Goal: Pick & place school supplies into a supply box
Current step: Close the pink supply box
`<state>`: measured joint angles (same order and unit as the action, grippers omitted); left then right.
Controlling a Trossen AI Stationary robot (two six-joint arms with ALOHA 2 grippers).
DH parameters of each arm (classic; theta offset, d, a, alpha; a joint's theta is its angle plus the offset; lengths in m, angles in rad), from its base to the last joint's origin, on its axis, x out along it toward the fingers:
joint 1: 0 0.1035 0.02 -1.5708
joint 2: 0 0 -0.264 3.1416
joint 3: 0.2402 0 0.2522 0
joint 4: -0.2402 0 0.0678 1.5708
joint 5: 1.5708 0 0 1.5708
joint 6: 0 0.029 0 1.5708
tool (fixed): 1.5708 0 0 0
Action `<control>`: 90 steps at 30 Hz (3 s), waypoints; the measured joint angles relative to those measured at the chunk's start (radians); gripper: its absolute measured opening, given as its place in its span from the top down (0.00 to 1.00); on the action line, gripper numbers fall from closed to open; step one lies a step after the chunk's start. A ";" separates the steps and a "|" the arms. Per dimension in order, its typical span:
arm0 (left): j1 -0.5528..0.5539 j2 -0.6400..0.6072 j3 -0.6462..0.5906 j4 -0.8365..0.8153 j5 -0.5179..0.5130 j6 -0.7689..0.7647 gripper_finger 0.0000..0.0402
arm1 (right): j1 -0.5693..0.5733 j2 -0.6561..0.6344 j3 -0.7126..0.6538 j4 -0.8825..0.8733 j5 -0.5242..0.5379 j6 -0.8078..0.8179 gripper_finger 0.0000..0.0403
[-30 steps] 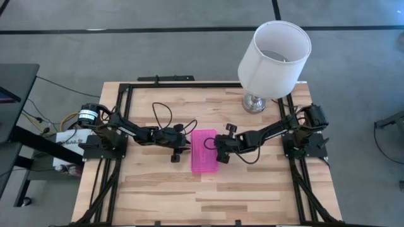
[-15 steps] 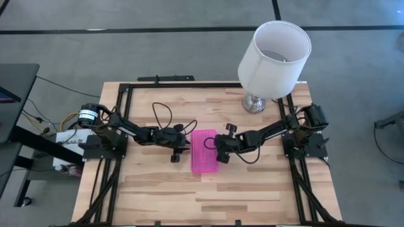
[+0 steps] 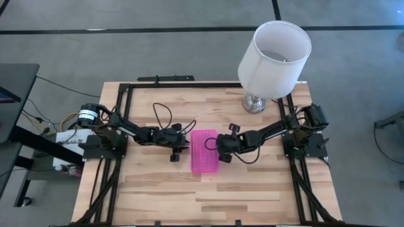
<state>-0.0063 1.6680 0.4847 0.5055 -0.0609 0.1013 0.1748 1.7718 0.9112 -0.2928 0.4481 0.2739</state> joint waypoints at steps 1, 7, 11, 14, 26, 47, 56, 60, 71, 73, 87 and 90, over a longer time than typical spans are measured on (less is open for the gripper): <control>0.000 0.000 0.000 -0.011 -0.010 0.000 0.72 | 0.002 0.000 0.000 -0.017 0.002 0.011 0.99; 0.000 -0.016 0.000 -0.048 -0.063 0.000 0.72 | 0.016 0.000 0.000 -0.115 0.086 0.067 0.99; -0.002 -0.113 0.001 -0.156 -0.121 -0.008 0.72 | 0.043 -0.030 0.000 -0.128 0.154 0.067 0.99; -0.016 -0.224 0.001 -0.278 -0.188 -0.039 0.72 | 0.079 -0.073 0.000 -0.130 0.271 0.067 0.99; -0.224 -0.566 -0.178 0.025 -0.284 0.073 0.72 | 0.204 -0.069 -0.001 0.329 0.302 -0.316 0.99; -0.264 -0.640 -0.216 0.007 -0.370 0.097 0.72 | 0.110 -0.030 -0.004 0.447 -0.110 -0.396 1.00; -0.264 -0.640 -0.216 0.009 -0.370 0.092 0.72 | 0.065 -0.030 -0.081 0.534 -0.188 -0.329 1.00; -0.264 -0.640 -0.216 0.009 -0.370 0.092 0.72 | 0.043 -0.030 -0.080 0.537 -0.238 -0.307 1.00; -0.264 -0.640 -0.216 0.009 -0.369 0.092 0.72 | 0.042 -0.030 -0.080 0.535 -0.294 -0.273 1.00; -0.264 -0.640 -0.216 0.009 -0.369 0.092 0.72 | 0.042 -0.017 -0.079 0.542 -0.294 -0.273 1.00; -0.264 -0.640 -0.216 0.007 -0.367 0.092 0.72 | 0.017 0.008 -0.078 0.569 -0.344 -0.290 1.00; -0.264 -0.639 -0.216 0.005 -0.367 0.092 0.72 | 0.021 0.008 -0.078 0.566 -0.329 -0.298 1.00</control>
<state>-0.2703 1.0286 0.2691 0.5110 -0.4278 0.1932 0.1958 1.7802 0.8333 0.2734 0.1195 -0.0238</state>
